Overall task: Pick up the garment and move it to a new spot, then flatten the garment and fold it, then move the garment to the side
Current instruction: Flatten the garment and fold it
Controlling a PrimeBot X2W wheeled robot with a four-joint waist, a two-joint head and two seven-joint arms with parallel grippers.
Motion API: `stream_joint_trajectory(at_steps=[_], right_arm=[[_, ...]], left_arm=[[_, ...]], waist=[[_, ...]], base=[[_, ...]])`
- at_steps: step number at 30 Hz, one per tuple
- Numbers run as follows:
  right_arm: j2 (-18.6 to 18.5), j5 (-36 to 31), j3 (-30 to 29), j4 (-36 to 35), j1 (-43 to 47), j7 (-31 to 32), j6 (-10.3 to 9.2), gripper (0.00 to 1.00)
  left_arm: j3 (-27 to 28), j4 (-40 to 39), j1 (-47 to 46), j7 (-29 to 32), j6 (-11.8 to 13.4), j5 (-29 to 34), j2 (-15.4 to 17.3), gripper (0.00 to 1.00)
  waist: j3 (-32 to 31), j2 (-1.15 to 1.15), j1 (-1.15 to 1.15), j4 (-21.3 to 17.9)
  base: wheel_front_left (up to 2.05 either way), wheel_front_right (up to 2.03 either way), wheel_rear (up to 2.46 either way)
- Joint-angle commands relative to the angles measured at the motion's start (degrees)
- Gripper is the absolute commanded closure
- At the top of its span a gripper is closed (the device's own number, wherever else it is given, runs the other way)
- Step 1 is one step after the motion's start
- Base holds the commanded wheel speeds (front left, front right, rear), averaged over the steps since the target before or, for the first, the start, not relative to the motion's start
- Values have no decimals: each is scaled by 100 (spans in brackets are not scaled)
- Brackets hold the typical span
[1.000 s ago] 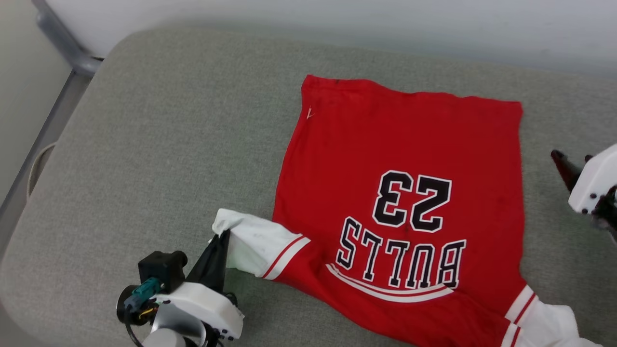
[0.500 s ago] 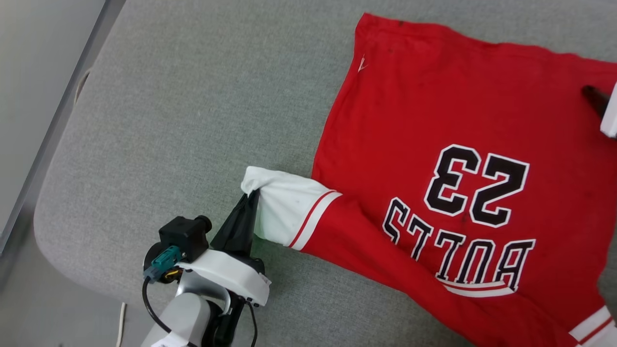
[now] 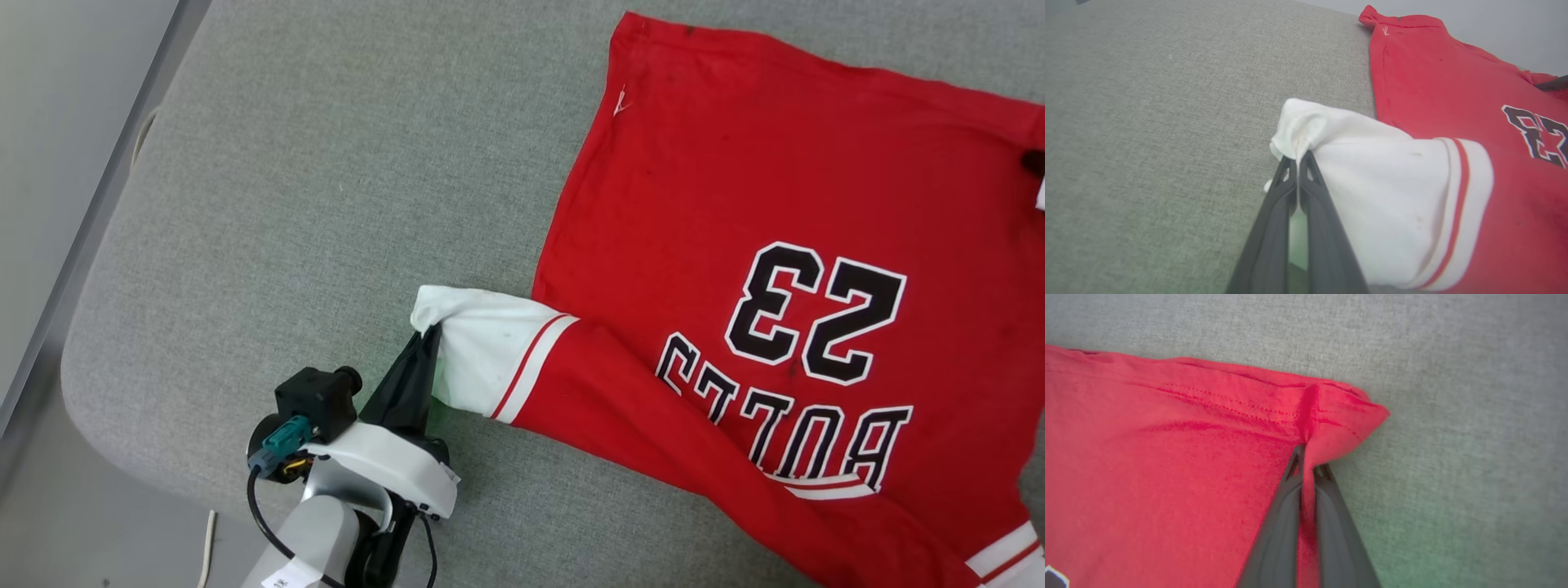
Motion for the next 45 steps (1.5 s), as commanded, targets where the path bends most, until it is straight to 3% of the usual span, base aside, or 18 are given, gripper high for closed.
stream_joint_trajectory(at_steps=[1,8,18,25,32,36,40,41,42,45], right_arm=[[40,-94,81,179,380,41,-10,100],[-317,10,315,-412,773,-598,-10,100],[-287,740,211,-1523,2805,-1029,-10,100],[260,880,-334,-2664,4670,-1229,-10,100],[1177,596,-842,-3827,6352,-1117,-10,100],[1678,576,-1038,-4322,7017,-901,-10,100],[1857,614,-1151,-4569,7268,-808,-10,100],[1880,611,-1181,-4613,7263,-867,-10,55],[1903,606,-1201,-4640,7250,-929,-10,0],[1920,578,-1278,-4778,7062,-1270,-9,0]], left_arm=[[34,40,31,-41,23,-12,38,100],[174,292,446,35,140,-107,323,100],[361,129,1058,328,414,-243,642,100],[520,-73,1518,535,613,-371,846,100],[606,-217,1895,707,706,-483,1006,100],[617,-250,2021,788,740,-529,1038,100],[604,-274,2067,832,754,-572,1040,100],[594,-277,2065,837,755,-572,1037,100],[578,-284,2059,843,754,-568,1030,100],[531,-297,2011,860,750,-557,1006,100]], waist=[[-118,0,0,-62],[-935,0,0,-541],[-1674,0,0,-1329],[-2077,0,0,-1816],[-2321,0,0,-2134],[-2414,0,0,-2220],[-2458,0,0,-2269],[-2462,0,0,-2273],[-2462,0,0,-2272],[-2450,0,0,-2249]], base=[[0,0,0],[0,0,0],[0,0,0],[0,0,0],[0,0,0],[0,0,0],[0,0,0],[0,0,0],[0,0,0],[0,0,0]])
